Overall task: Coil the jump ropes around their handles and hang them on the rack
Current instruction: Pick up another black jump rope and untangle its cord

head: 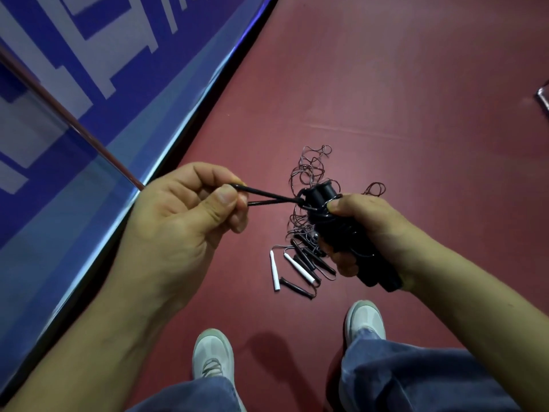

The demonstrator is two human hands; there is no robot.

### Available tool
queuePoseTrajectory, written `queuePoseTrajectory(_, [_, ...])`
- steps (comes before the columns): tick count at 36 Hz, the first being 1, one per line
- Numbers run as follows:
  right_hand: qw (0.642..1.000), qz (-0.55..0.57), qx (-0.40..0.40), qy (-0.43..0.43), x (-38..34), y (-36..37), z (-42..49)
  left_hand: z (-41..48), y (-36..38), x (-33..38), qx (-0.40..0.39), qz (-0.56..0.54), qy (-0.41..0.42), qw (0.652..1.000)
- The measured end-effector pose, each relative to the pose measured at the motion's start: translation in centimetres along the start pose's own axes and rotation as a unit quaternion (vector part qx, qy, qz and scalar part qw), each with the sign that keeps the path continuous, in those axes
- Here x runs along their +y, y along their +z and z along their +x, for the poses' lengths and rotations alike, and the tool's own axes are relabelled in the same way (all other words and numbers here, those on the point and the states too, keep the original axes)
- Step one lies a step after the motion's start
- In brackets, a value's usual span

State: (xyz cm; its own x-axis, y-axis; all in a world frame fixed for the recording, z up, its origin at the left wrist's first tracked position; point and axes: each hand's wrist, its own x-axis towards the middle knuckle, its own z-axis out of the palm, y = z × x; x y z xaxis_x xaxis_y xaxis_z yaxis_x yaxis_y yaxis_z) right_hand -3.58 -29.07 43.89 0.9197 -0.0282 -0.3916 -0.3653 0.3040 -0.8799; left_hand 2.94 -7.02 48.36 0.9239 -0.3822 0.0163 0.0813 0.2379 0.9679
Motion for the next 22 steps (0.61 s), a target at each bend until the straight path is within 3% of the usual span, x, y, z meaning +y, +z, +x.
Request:
queuePoseTrajectory(6, [0.99,-0.136,-0.044,-0.022,1.8,1.0,-0.8,1.1,-0.4,-0.7,0.027,0.182,0.039,0.982])
queuePoseTrajectory(10, [0.988,-0.126,-0.084,-0.013,2.4,2.5,-0.8,1.5,-0.1,-0.4,0.045,0.29,0.096,0.951])
queuePoseTrajectory(22, [0.987,-0.107,-0.116,-0.017,3.7,5.4,-0.1,2.1,-0.6,0.7,0.133,0.201,0.104,0.965])
